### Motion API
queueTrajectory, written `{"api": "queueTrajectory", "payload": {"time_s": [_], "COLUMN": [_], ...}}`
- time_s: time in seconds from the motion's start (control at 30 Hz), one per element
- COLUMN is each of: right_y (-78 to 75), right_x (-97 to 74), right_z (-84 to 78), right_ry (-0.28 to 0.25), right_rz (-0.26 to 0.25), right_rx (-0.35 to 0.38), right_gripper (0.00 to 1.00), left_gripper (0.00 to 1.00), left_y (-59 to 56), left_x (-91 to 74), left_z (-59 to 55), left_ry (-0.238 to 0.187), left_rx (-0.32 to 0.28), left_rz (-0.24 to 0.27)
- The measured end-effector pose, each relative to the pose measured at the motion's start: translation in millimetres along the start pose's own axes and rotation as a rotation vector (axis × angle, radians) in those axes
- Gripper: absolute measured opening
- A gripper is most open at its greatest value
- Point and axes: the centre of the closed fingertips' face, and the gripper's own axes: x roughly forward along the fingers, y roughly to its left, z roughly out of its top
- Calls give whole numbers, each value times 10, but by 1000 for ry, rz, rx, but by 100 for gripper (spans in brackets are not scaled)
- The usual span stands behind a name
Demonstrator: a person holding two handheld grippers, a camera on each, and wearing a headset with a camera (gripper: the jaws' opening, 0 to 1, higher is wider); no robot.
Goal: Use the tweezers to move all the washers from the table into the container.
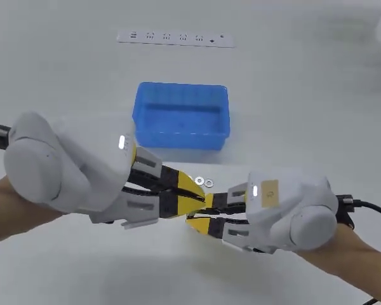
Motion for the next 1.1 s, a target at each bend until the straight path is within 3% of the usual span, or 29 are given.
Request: {"api": "queueTrajectory", "payload": {"time_s": [0.4,0.47,0.53,0.67,0.77,0.87,1.1], "right_y": [-50,-48,-75,-61,-88,-104,-181], "right_x": [59,81,113,128,112,94,141], "right_z": [36,93,127,122,127,189,243], "right_ry": [9,-9,-8,0,4,-15,-11], "right_rz": [-19,-13,-28,-10,-19,-24,-35], "right_rx": [26,40,10,18,15,24,4], "right_gripper": [13,14,13,12,12,12,12], "left_gripper": [5,5,5,5,5,5,5], "left_y": [59,62,69,93,71,105,172], "left_x": [-77,-85,-93,-144,-184,-241,-282], "left_z": [-38,-41,-43,-71,-80,-47,-51], "left_ry": [-4,-10,-10,-3,14,4,26], "left_rx": [-26,-33,-32,-44,-36,-43,-23], "left_rz": [12,16,19,23,20,34,45]}}
